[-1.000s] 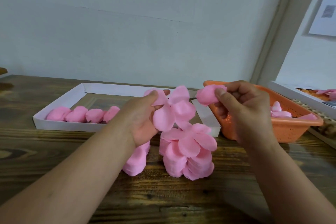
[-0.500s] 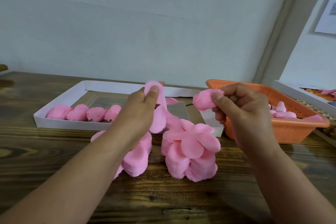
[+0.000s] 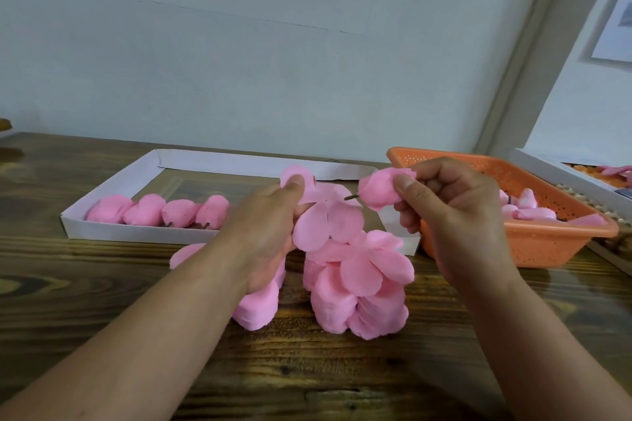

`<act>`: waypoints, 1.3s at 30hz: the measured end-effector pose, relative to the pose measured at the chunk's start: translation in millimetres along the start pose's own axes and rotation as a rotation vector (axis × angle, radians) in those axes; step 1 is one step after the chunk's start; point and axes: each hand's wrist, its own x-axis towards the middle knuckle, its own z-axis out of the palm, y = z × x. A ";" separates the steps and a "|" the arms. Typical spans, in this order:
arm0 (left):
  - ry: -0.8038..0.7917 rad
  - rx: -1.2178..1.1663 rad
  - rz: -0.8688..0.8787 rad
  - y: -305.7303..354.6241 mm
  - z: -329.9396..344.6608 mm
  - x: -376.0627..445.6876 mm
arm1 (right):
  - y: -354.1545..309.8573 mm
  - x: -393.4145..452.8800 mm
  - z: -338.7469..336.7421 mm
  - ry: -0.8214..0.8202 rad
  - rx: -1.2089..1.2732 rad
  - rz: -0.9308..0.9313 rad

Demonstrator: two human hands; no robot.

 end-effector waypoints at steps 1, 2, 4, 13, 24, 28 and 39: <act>-0.035 0.000 -0.006 -0.5 1.0 -0.6 | 0.4 -0.4 0.8 -0.006 -0.004 0.002; -0.066 -0.003 -0.010 -0.7 1.8 -1.5 | 0.7 -0.7 1.7 -0.016 -0.012 0.001; -0.115 0.003 -0.007 -0.6 3.0 -3.5 | 1.2 -1.1 3.2 -0.039 -0.033 -0.005; -0.196 -0.001 0.000 -2.6 8.1 -9.0 | 4.0 -0.7 4.9 -0.063 -0.167 -0.034; -0.172 -0.261 -0.034 -1.3 10.9 -11.4 | 9.1 -4.8 6.6 -0.155 -0.377 -0.127; -0.151 -0.299 -0.111 -1.6 7.3 -10.1 | 5.3 -6.4 9.2 -0.209 -0.350 -0.143; -0.042 -0.279 -0.215 -2.1 9.0 -9.0 | -3.2 -12.0 12.9 -0.349 -0.435 -0.282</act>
